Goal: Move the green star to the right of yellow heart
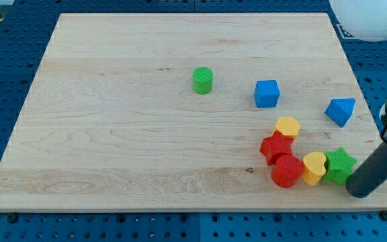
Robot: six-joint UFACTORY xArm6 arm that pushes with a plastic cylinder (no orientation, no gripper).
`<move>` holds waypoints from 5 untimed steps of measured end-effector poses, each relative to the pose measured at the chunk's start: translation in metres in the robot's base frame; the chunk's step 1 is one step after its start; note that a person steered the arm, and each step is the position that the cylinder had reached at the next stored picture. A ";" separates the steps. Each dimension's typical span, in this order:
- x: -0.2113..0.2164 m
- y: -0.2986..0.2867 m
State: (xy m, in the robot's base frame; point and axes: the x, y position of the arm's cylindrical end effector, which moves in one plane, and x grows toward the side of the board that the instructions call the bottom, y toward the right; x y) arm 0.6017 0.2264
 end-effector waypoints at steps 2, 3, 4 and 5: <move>-0.006 0.000; -0.006 -0.001; -0.009 -0.008; -0.013 -0.009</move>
State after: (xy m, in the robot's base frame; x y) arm 0.5882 0.2179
